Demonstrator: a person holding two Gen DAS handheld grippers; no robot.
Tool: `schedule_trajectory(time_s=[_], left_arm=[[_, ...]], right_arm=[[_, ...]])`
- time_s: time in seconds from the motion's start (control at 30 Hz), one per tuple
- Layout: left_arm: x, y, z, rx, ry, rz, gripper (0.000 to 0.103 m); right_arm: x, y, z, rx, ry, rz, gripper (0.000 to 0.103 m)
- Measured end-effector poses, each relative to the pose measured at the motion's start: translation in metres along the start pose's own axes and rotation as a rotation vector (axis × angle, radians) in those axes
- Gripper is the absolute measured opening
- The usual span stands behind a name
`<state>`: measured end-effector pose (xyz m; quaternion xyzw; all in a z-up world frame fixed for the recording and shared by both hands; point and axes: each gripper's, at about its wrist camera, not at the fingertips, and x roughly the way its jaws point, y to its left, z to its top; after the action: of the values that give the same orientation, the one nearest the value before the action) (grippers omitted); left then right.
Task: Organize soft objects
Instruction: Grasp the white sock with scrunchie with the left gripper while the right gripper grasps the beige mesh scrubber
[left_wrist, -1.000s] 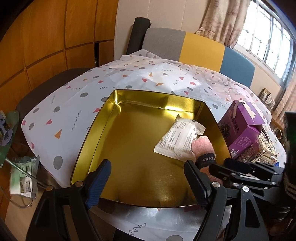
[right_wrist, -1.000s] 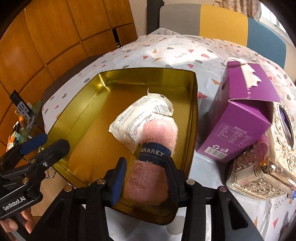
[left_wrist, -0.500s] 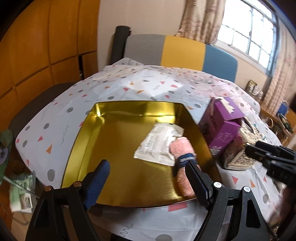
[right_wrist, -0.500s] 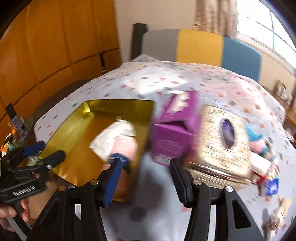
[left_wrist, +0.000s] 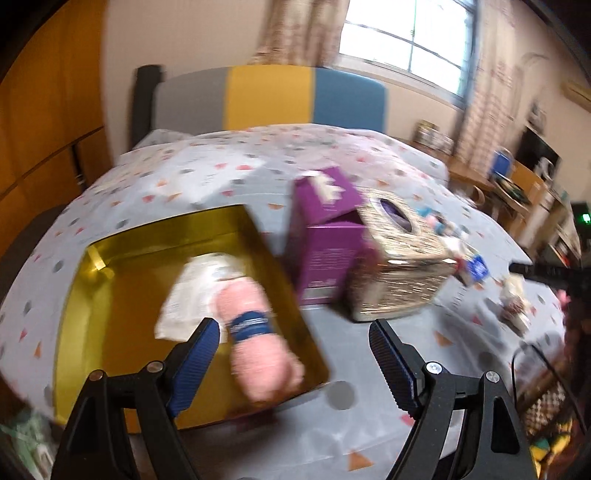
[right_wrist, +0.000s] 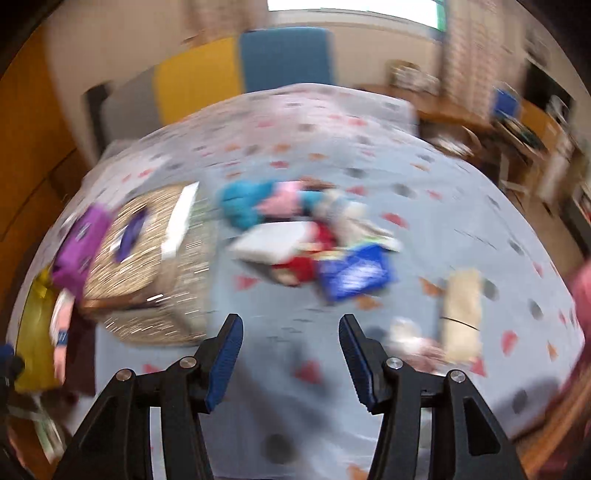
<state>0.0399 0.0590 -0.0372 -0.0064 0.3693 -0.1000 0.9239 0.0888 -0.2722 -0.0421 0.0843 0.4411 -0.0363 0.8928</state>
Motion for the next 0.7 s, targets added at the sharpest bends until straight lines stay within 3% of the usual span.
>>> schedule_trajectory(time_s=[0.2, 0.3, 0.47, 0.53, 0.7], left_arm=[[0.018, -0.059, 0.016, 0.139, 0.037, -0.17, 0.078], [0.037, -0.099, 0.025, 0.201, 0.09, -0.297, 0.069], [0.072, -0.159, 0.029, 0.287, 0.184, -0.422, 0.043], [0.09, -0.186, 0.03, 0.305, 0.241, -0.478, 0.037], [0.122, -0.238, 0.03, 0.304, 0.342, -0.596, 0.035]], right_arm=[[-0.022, -0.086, 0.008, 0.222, -0.034, -0.053, 0.055], [-0.03, -0.113, 0.006, 0.274, -0.05, -0.1, 0.055], [-0.036, -0.143, 0.001, 0.318, -0.056, -0.12, 0.056], [-0.035, -0.147, 0.001, 0.318, -0.051, -0.124, 0.056], [-0.037, -0.158, -0.002, 0.316, -0.046, -0.126, 0.056]])
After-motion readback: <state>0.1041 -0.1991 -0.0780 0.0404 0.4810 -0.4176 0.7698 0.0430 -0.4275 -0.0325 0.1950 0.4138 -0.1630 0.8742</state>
